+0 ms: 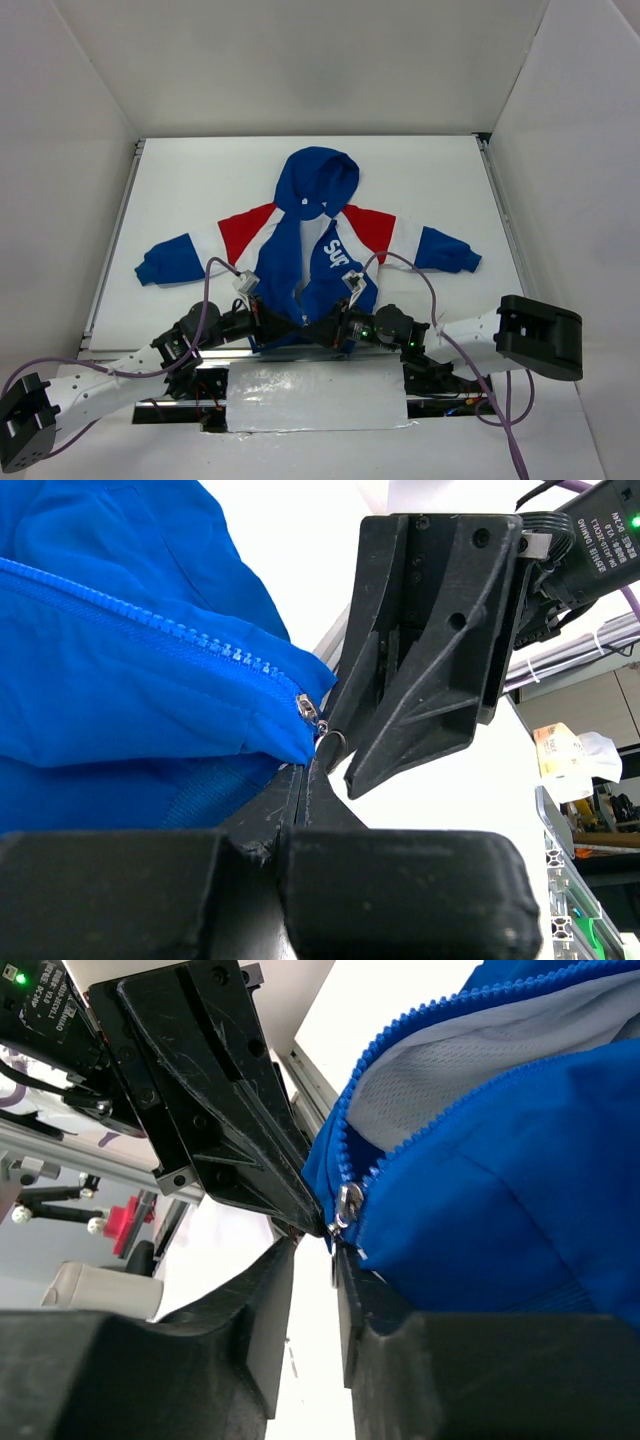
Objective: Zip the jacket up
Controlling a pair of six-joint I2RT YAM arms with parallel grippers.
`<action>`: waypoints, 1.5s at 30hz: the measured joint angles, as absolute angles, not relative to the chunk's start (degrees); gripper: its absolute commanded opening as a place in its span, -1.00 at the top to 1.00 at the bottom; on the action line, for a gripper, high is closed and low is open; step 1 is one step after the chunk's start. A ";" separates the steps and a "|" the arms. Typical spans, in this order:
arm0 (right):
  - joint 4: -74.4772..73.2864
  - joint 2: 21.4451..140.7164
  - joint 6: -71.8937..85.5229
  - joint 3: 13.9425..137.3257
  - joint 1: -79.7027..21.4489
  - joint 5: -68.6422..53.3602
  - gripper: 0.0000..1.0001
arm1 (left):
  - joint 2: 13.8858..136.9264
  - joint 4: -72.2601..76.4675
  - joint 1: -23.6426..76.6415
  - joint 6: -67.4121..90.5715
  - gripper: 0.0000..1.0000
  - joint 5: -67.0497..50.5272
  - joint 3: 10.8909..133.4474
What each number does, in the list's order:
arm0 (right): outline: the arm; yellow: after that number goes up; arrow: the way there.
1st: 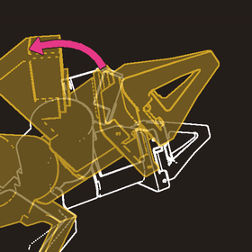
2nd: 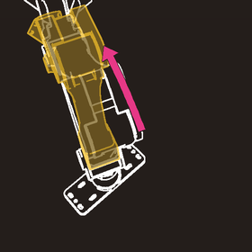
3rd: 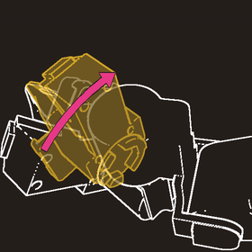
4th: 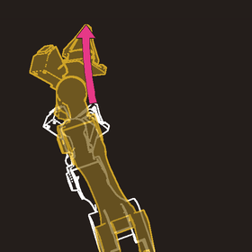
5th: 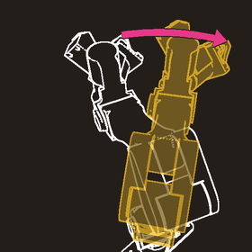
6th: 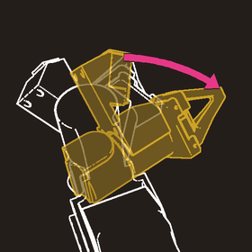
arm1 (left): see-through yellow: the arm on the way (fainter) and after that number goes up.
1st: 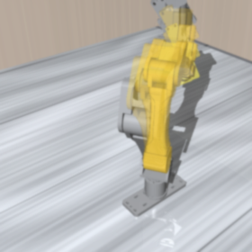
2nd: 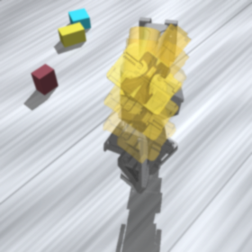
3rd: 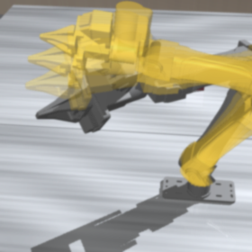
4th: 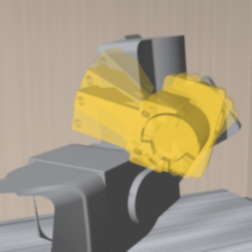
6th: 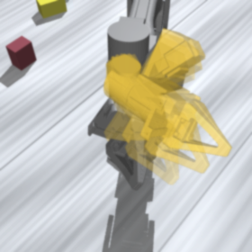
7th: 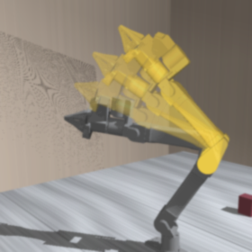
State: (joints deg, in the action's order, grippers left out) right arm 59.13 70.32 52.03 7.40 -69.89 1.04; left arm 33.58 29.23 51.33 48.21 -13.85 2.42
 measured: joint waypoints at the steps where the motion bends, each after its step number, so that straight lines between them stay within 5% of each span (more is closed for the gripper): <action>1: 59.13 70.32 52.05 7.40 -69.89 1.08 0.54 | 33.58 29.23 51.33 48.21 1.00 -13.85 2.42; 6: 59.05 70.32 52.42 7.40 -69.89 1.32 1.00 | 33.52 29.23 51.33 48.21 1.00 -13.87 2.42; 45: 24.93 58.54 92.58 19.75 -69.89 7.38 1.00 | 36.45 34.89 51.31 48.38 1.00 -13.58 2.42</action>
